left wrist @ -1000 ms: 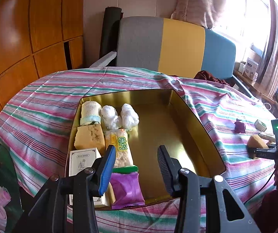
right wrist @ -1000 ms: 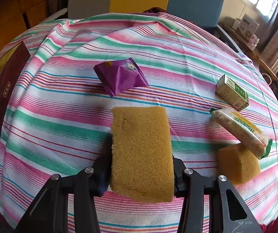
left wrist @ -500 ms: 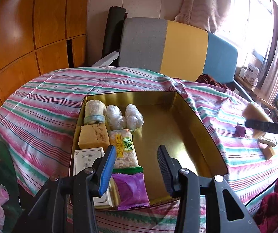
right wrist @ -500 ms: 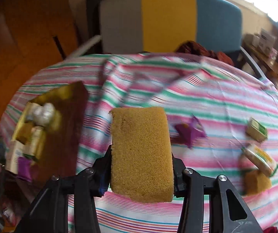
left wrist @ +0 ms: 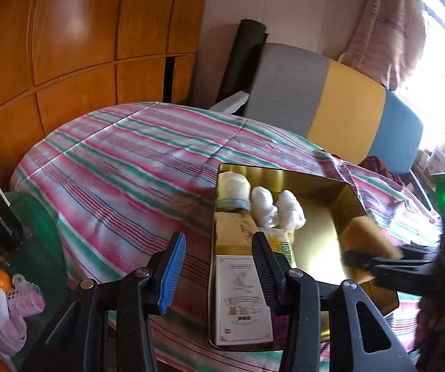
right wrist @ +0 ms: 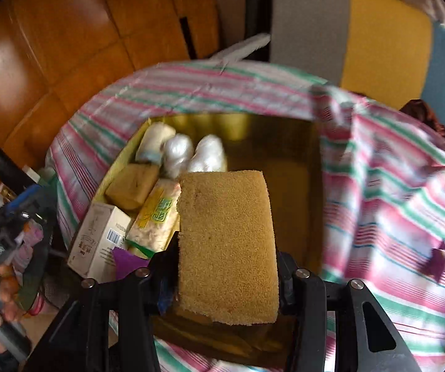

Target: Organize objects

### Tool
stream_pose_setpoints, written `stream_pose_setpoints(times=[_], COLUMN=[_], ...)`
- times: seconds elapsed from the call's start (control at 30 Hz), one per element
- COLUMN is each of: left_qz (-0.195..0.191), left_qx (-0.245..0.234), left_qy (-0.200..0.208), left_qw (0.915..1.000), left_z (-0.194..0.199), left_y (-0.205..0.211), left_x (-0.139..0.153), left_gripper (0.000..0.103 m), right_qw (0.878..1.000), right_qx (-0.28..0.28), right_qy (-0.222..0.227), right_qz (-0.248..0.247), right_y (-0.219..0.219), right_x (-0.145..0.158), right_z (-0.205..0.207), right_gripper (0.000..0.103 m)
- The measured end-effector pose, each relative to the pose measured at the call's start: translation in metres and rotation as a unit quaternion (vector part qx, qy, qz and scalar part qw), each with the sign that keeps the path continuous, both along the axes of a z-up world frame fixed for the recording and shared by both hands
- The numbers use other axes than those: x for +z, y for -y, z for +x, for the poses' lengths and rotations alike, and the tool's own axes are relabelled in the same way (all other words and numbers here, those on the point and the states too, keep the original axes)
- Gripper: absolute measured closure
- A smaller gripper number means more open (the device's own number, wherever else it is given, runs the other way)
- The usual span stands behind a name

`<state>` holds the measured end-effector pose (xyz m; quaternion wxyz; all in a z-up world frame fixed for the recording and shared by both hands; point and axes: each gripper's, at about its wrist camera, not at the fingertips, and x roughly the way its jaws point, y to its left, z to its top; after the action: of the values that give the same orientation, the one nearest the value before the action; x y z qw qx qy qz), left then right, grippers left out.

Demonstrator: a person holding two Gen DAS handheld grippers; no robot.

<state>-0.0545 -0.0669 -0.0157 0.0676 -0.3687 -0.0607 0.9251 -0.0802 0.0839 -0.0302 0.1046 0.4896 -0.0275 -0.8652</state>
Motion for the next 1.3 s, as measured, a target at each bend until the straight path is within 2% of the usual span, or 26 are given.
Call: stream_pose_setpoints(times=[0.2,0.23,0.3,0.33,0.4,0.43,0.6,1.07,1.3], left_qz=[0.001,0.001,0.000,0.001,0.000,-0.001,-0.005,-0.023,-0.034], left_qx=[-0.009,-0.009,-0.008,-0.008,-0.008,-0.008,-0.015,-0.059,-0.094], left_qy=[0.014,0.017,0.022,0.025,0.026,0.026,0.024,0.001,0.001], left_qw=[0.9999,0.9998,0.9997,0.9997,0.9996,0.9996,0.9996,0.9980,0.9950], left_z=[-0.003,-0.004,-0.005,-0.006,-0.006,-0.006,-0.004,0.011,0.018], left_y=[-0.002,-0.003,-0.004,-0.004,-0.005,-0.005,-0.010,-0.041,-0.067], left_x=[-0.009,-0.011,-0.014,-0.016,-0.017,-0.017,-0.016,0.000,0.004], left_gripper=[0.059,0.059,0.059,0.059,0.059,0.059,0.059,0.058,0.058], right_qw=[0.998,0.997,0.996,0.995,0.993,0.992,0.992,0.998,0.996], right_qx=[-0.032,-0.037,-0.035,-0.031,-0.025,-0.025,-0.028,-0.025,-0.062], right_qy=[0.055,0.064,0.074,0.074,0.081,0.081,0.068,-0.014,-0.044], right_qz=[0.009,0.001,-0.048,-0.067,-0.084,-0.090,-0.100,-0.059,-0.053], right_y=[0.023,0.022,0.024,0.024,0.027,0.026,0.021,0.001,-0.045], right_x=[-0.043,-0.048,-0.053,-0.055,-0.059,-0.060,-0.056,-0.012,0.008], right_z=[-0.041,-0.044,-0.048,-0.048,-0.048,-0.047,-0.037,0.010,0.040], right_gripper=[0.052,0.052,0.050,0.047,0.026,0.026,0.026,0.025,0.022])
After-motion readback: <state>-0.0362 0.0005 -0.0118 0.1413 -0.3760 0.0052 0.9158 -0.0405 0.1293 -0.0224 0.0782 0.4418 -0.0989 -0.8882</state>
